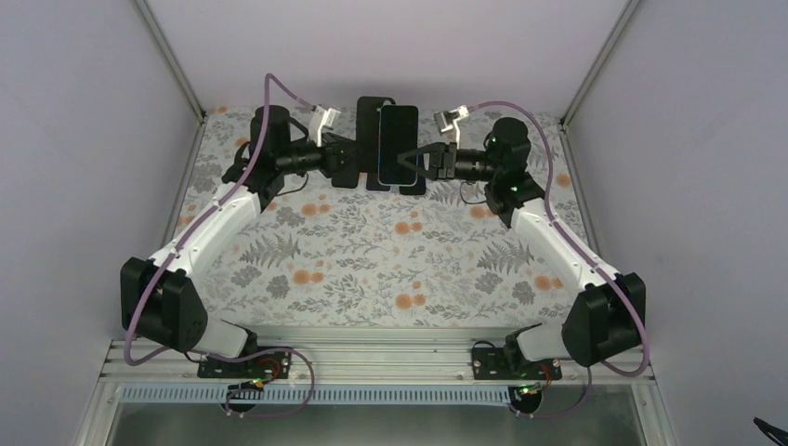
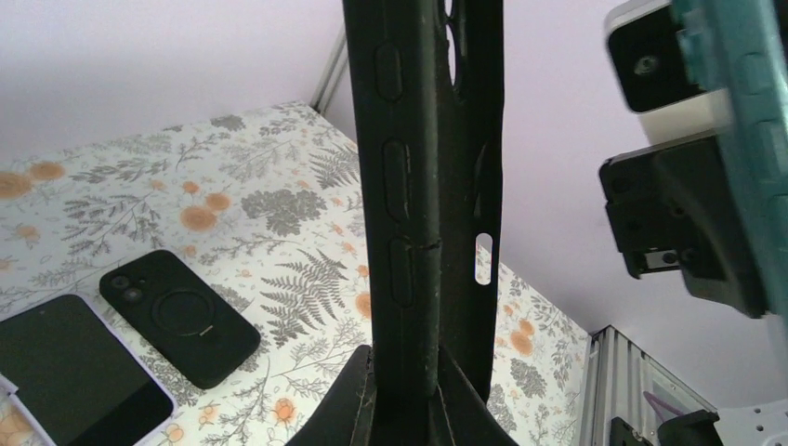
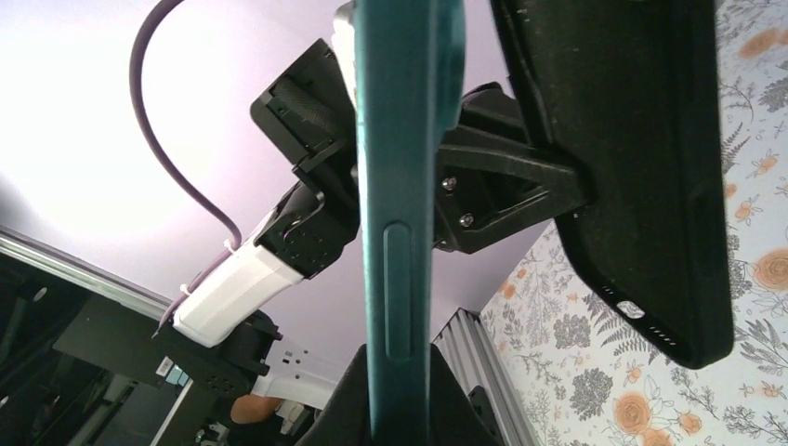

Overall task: Take the phone out of the phone case
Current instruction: Remove the phone case from the phone, then place the phone case at the center of the board, then place the phone at the center of the board.

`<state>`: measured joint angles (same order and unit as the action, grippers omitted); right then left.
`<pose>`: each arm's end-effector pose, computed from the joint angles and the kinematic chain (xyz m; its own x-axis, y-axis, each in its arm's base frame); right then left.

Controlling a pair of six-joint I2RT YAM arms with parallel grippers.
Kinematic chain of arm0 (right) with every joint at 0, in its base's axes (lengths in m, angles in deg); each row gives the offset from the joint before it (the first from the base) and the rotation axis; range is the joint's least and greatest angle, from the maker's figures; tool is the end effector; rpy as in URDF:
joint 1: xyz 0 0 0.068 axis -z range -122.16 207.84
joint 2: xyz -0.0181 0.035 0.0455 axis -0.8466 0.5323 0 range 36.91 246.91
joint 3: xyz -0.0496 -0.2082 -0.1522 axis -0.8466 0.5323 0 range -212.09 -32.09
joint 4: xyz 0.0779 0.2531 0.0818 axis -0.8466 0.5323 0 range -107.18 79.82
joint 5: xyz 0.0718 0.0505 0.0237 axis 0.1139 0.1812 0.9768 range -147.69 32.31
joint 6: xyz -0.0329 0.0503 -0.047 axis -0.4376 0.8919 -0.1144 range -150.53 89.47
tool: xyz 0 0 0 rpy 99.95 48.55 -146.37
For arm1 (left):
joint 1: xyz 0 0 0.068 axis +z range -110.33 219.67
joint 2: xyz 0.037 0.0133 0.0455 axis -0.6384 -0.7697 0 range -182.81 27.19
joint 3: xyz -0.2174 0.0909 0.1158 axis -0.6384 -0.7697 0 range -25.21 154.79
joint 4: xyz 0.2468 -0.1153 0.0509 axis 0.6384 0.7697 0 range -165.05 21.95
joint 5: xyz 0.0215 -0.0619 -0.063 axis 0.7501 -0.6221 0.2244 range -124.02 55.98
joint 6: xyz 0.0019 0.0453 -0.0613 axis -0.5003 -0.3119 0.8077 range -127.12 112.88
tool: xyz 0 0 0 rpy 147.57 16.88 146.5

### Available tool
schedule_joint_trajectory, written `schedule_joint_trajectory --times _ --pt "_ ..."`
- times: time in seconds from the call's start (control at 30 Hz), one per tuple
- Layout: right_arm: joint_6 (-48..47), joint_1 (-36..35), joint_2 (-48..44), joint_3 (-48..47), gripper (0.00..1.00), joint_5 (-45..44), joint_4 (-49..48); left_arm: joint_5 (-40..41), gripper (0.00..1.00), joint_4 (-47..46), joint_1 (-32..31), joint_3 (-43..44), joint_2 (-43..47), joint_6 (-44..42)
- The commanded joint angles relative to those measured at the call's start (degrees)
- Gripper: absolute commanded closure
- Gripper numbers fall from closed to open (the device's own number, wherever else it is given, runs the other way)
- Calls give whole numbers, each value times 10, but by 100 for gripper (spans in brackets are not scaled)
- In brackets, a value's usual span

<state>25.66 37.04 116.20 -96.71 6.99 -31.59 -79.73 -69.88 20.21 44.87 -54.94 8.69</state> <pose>0.2998 0.1764 0.3538 -0.8306 0.0645 -0.5531 -0.5512 0.0451 0.8331 0.3310 -0.1661 0.3333 -0.5078 -0.0225 -0.8612 0.7680 0.4412 -0.4643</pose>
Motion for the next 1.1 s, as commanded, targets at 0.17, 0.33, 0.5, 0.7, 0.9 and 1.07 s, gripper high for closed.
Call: schedule_joint_trajectory --times 0.17,0.33,0.5,0.7,0.9,1.07 --pt "-85 14 -49 18 96 2 29 1 98 26 22 1 20 -23" --pt "-129 32 -81 82 96 -18 56 -39 98 36 30 -84 58 3" --pt "-168 34 -107 145 97 -34 101 -52 98 20 30 -164 97 30" --pt "-163 34 -109 208 97 -44 73 -61 98 -4 30 -210 97 57" --pt "-182 34 -37 202 97 -33 67 -73 98 -27 30 -266 74 81" --pt "-179 33 30 207 96 -28 38 -73 98 -34 29 -269 22 79"
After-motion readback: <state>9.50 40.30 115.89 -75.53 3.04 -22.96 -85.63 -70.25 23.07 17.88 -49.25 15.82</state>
